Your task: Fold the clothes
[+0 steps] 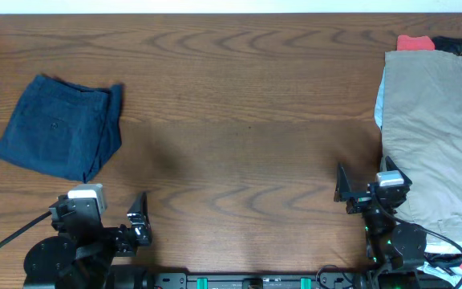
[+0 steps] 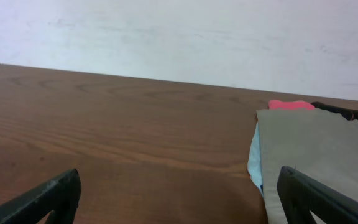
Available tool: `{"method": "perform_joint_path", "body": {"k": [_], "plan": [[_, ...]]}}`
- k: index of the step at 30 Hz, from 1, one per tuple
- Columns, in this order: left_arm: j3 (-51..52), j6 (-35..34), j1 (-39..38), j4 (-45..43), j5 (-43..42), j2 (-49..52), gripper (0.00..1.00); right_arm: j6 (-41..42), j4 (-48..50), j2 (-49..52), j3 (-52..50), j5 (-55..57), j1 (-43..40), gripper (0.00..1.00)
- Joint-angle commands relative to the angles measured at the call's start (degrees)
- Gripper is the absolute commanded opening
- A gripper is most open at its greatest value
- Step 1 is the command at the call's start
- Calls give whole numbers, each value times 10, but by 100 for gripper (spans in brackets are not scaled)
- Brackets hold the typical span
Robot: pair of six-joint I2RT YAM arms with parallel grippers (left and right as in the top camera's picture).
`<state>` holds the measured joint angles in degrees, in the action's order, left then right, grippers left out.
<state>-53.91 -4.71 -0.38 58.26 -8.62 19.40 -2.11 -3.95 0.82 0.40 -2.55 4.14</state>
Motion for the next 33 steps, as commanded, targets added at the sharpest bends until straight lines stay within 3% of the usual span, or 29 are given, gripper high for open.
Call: {"method": "perform_joint_path", "body": {"k": [1, 21, 25, 33], "plan": [[1, -5, 0, -1, 3, -1, 98, 8, -2, -5, -1, 6, -8, 99], [15, 13, 20, 14, 7, -30, 98, 8, -2, -5, -1, 6, -8, 99], [70, 21, 32, 2, 8, -66, 98, 8, -2, -5, -1, 6, -8, 99], [273, 6, 32, -131, 1, -159, 98, 8, -2, -5, -1, 6, -8, 99]]}}
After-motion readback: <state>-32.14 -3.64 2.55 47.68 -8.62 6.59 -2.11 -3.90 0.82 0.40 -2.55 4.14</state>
